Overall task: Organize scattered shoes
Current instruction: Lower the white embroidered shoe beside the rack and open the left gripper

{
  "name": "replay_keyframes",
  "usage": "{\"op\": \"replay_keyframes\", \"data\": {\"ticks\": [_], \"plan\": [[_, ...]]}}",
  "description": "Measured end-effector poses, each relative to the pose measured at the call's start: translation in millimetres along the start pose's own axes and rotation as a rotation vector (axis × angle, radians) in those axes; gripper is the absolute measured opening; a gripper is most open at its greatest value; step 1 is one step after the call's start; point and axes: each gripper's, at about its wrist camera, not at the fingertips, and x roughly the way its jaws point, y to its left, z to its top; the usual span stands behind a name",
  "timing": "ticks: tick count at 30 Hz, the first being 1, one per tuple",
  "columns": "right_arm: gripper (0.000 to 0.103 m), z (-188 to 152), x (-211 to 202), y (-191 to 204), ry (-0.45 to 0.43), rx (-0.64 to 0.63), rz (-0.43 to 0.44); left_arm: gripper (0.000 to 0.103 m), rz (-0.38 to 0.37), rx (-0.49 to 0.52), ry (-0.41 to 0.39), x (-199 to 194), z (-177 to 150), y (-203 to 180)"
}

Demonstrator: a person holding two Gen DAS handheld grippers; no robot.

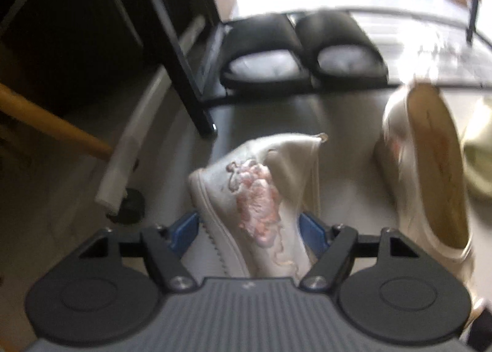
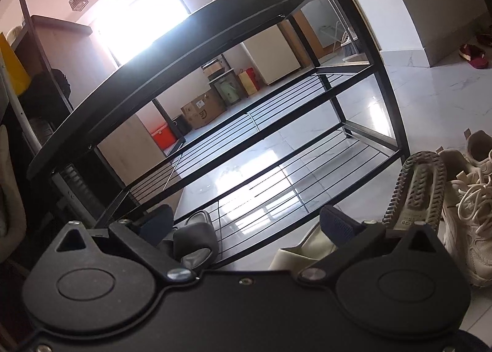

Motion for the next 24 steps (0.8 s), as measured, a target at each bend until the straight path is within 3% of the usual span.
{"op": "replay_keyframes", "data": {"ticks": [4, 10, 12, 20, 24], "plan": [[0.103, -1, -1, -1, 0.001, 0.007, 0.001, 0.071, 0.012, 0.092, -0.018, -5, -6, -19], [0.103, -1, -2, -1, 0.001, 0.007, -0.005, 0.073, 0.049, 0.137, -0.075, -19, -8, -28], [0.103, -1, -3, -2, 0.000, 0.010, -0.006, 0.080, 0.060, 0.115, -0.102, -27, -6, -24], [0.103, -1, -5, -2, 0.003, 0.011, -0.009, 0.086, 0.111, 0.028, -0.130, -45, 5, -5], [0.103, -1, -5, -2, 0.006, 0.011, -0.011, 0.088, 0.113, -0.067, -0.147, -54, 11, 11]]}}
